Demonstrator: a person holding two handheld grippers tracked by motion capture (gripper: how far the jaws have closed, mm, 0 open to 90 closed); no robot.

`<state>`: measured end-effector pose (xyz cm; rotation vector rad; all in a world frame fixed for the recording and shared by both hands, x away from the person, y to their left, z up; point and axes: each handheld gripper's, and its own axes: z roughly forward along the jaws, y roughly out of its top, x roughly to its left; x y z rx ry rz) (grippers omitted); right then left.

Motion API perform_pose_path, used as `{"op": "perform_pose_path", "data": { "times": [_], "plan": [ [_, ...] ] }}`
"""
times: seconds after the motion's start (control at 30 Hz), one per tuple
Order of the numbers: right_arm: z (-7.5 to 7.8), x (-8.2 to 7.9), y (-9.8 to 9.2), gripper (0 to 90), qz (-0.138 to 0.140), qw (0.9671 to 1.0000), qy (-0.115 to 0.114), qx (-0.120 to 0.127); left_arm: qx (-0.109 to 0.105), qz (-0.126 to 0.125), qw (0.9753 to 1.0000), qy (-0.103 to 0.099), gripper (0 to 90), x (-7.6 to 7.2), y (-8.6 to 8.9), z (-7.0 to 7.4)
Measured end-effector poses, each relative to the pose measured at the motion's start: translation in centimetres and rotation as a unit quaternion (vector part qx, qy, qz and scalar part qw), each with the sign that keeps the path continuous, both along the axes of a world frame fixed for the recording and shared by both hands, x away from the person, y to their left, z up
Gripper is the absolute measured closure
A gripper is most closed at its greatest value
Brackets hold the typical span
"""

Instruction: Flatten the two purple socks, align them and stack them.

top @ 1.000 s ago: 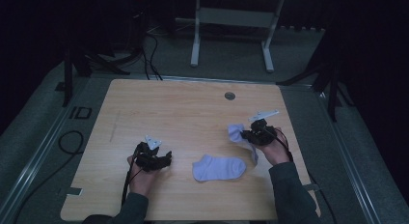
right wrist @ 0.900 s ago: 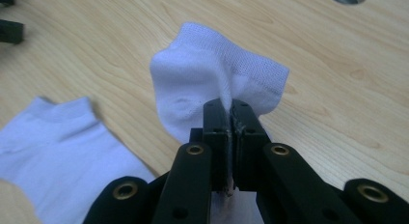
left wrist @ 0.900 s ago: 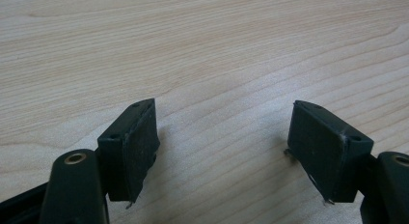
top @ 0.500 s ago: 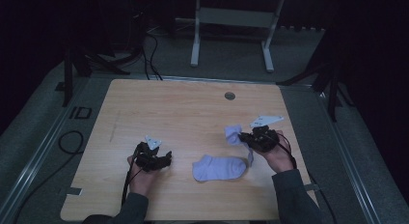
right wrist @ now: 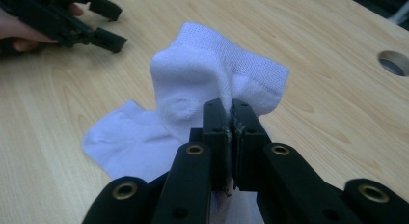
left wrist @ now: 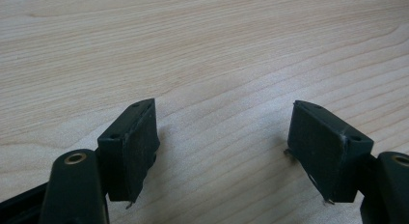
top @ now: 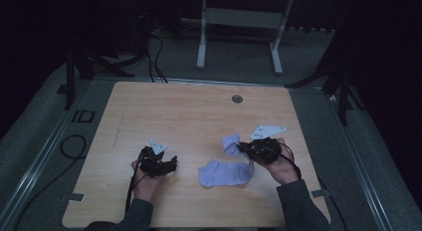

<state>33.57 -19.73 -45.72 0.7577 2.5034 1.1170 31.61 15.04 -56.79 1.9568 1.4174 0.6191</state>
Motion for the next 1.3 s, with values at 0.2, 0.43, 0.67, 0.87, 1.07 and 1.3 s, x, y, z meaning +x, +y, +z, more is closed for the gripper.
{"op": "perform_pose_path", "data": {
  "times": [0.2, 0.43, 0.67, 0.87, 1.07, 1.3],
  "plan": [
    [-1.6, -0.3, 1.1, 86.1, 0.019, 0.9997, 0.012, -0.006, -0.001, 0.001, 1.0000, -0.001, 26.5, 0.0, 0.0, 0.0],
    [-3.1, -0.7, 1.9, 86.1, 0.043, 0.9989, 0.021, 0.000, 0.000, 0.001, 1.0000, -0.001, 26.5, 0.0, 0.0, 0.0],
    [-4.2, -1.2, 2.7, 85.7, 0.071, 0.9969, 0.035, -0.008, 0.000, 0.001, 1.0000, -0.001, 26.5, 0.0, 0.0, 0.0],
    [-5.2, -1.6, 3.8, 85.3, 0.094, 0.9941, 0.048, -0.027, 0.001, 0.000, 1.0000, 0.000, 26.5, 0.0, 0.0, 0.0],
    [-6.3, -1.8, 4.7, 85.3, 0.106, 0.9915, 0.063, -0.040, 0.001, 0.000, 1.0000, 0.000, 26.5, 0.0, 0.0, 0.0],
    [-7.1, -1.9, 5.2, 85.1, 0.120, 0.9887, 0.076, -0.048, 0.000, 0.000, 1.0000, -0.001, 26.5, 0.0, 0.0, 0.0]
  ]
}}
